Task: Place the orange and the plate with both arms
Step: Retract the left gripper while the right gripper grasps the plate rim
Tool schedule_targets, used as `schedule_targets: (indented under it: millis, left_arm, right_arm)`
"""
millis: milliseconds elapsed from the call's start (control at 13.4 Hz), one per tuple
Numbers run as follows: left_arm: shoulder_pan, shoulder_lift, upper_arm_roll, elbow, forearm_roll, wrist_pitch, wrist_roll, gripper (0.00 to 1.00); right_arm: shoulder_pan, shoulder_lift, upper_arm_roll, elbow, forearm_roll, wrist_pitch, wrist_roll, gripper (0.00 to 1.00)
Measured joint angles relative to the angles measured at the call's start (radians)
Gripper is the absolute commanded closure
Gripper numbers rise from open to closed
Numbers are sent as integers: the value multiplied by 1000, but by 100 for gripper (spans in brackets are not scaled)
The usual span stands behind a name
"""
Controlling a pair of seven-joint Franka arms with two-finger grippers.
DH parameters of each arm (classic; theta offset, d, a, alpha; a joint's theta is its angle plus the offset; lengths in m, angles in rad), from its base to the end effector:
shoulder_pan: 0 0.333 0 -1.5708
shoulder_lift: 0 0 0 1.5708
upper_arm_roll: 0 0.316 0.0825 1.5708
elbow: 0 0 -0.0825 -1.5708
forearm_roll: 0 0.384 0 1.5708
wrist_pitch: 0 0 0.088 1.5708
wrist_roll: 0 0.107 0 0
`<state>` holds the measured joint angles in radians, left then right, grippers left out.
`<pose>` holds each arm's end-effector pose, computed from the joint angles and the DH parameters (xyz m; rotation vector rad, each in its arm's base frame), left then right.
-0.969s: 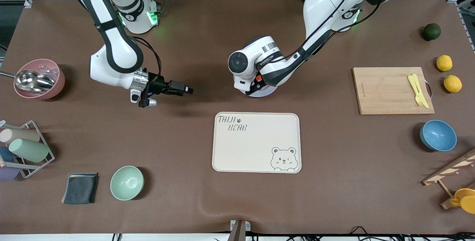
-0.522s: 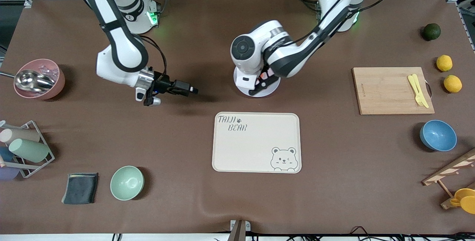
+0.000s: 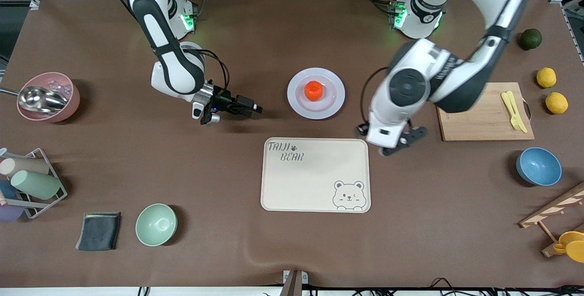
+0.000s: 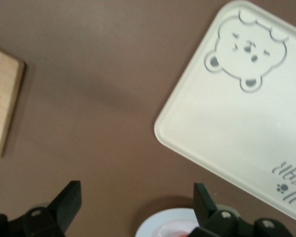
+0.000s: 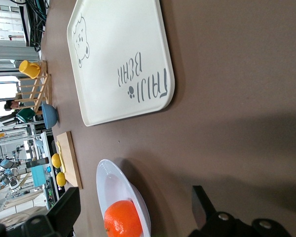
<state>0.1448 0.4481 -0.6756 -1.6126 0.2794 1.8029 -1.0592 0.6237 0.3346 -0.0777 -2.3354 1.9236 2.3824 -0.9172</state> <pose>0.5909 -0.2599 0.3997 -2.9520 -0.7059 0.1757 0.4197 0.2637 0.1785 -2.1397 0.2811 -0.0322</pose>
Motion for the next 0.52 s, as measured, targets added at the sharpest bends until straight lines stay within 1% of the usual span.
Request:
schedule_targets:
  millis: [75, 224, 298, 373, 522]
  left_arm:
    - [47, -7, -1, 11, -1, -6, 56, 0]
    - [123, -16, -3, 50, -13, -25, 167, 0]
    - [147, -19, -3, 72, -17, -34, 203, 0]
    - [159, -22, -3, 86, -17, -40, 221, 0]
    - [159, -27, -6, 95, -17, -42, 259, 0]
  right_arm:
    - [6, 4, 0, 0, 14, -1, -1, 11]
    - [41, 18, 2, 5, 90, -8, -19, 15]
    - [73, 28, 2, 12, 131, -8, -23, 16]
    - [101, 39, 3, 19, 159, -8, -27, 16]
    - [134, 60, 3, 27, 198, -19, -48, 24]
